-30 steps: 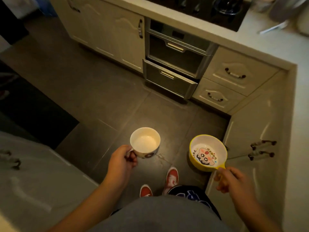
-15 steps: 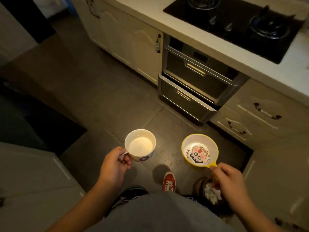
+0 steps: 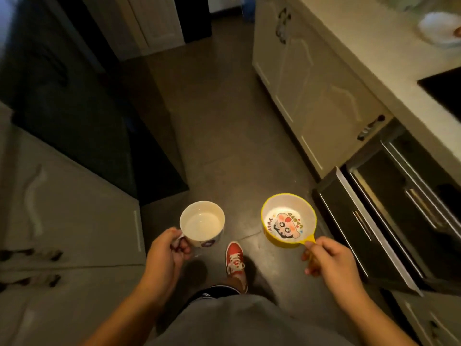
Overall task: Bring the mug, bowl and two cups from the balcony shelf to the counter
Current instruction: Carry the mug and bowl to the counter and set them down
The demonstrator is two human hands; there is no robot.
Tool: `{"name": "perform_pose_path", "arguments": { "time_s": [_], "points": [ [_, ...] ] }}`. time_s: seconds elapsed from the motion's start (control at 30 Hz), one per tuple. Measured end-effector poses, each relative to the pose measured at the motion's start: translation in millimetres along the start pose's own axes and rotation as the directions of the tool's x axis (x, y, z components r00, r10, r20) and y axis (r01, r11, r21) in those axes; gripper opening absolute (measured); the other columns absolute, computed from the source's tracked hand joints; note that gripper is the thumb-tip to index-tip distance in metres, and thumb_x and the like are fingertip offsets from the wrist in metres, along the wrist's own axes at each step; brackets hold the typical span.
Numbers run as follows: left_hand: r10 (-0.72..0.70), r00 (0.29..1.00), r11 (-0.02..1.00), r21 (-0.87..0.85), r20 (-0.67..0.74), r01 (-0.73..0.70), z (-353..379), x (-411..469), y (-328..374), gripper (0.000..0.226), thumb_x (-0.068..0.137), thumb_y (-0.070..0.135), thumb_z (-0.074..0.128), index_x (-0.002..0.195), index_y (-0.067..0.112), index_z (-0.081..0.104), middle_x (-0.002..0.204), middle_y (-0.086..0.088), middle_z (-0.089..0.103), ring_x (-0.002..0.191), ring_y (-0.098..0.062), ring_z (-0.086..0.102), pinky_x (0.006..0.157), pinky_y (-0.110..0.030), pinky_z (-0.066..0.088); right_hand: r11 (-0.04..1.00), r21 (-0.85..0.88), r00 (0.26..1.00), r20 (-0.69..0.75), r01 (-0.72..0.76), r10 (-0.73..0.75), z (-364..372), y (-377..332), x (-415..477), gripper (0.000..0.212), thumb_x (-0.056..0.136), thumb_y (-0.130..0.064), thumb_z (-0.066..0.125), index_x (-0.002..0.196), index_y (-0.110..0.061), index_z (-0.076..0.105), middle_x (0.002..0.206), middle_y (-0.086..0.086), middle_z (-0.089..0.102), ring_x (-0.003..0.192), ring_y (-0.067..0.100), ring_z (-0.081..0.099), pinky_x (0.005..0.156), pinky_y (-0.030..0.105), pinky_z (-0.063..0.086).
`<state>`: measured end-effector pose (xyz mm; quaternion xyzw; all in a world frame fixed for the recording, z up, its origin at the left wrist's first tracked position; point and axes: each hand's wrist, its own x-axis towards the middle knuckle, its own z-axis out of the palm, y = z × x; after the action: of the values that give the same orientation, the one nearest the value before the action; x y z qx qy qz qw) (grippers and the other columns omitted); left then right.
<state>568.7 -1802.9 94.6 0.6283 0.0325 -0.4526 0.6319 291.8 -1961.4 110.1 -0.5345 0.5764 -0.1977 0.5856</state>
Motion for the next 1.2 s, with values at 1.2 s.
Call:
{"name": "perform_pose_path", "arguments": {
  "time_s": [1.2],
  "points": [
    [0.013,0.987,0.995,0.098,-0.160,0.002,275.5,347.0,259.6,0.041,0.090,0.018,0.050,0.053,0.023,0.067,0.051,0.003,0.054,0.062,-0.019,0.047,0.061,-0.034,0.039,0.997,-0.065,0.992,0.120,0.035,-0.027,36.1,-273.3,509.9,0.031,0.089,-0.011,0.058,0.061,0.002,0.056,0.057,0.010,0.067,0.036,0.014,0.056,0.037,0.018,0.042]
  ]
}}
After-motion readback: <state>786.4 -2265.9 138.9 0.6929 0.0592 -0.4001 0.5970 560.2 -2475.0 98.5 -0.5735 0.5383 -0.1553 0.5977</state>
